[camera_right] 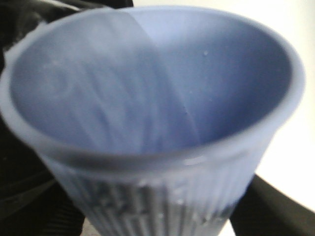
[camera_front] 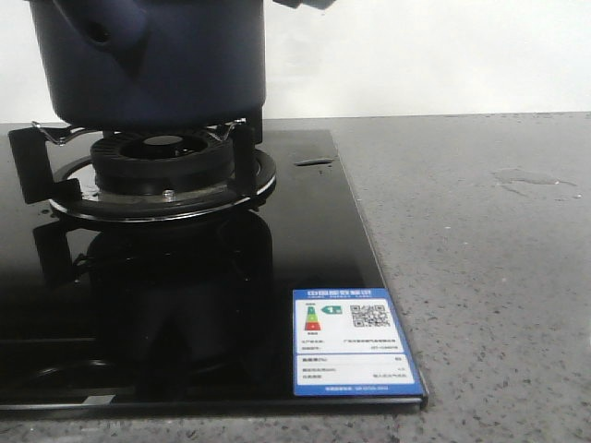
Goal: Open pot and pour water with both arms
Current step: 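Tilt the cup with the right gripper to pour water into the pot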
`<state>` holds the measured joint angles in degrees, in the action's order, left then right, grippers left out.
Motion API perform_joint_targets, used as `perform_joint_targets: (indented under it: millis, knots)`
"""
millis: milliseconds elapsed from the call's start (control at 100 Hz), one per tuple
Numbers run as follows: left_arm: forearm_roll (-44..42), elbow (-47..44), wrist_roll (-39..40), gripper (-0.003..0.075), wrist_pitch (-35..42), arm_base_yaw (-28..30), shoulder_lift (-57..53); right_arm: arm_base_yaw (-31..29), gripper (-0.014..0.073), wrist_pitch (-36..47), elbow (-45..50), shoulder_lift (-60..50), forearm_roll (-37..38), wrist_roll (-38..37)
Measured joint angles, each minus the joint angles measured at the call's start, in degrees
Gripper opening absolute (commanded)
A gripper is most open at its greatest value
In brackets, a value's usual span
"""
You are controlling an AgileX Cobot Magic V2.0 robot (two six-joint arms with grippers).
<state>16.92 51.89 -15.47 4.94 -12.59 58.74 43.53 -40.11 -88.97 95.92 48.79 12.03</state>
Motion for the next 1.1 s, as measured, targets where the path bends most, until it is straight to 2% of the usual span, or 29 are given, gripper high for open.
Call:
perform_joint_targets:
  millis: [430,1100]
  knots:
    - [0.0,0.0,0.0,0.037,0.0,0.0,0.0,0.2,0.0345,1.8,0.0,0.3,12.2,0.0]
    - [0.0,0.0,0.0,0.037,0.0,0.0,0.0,0.2,0.0345,5.8,-0.1,0.3,26.6,0.1]
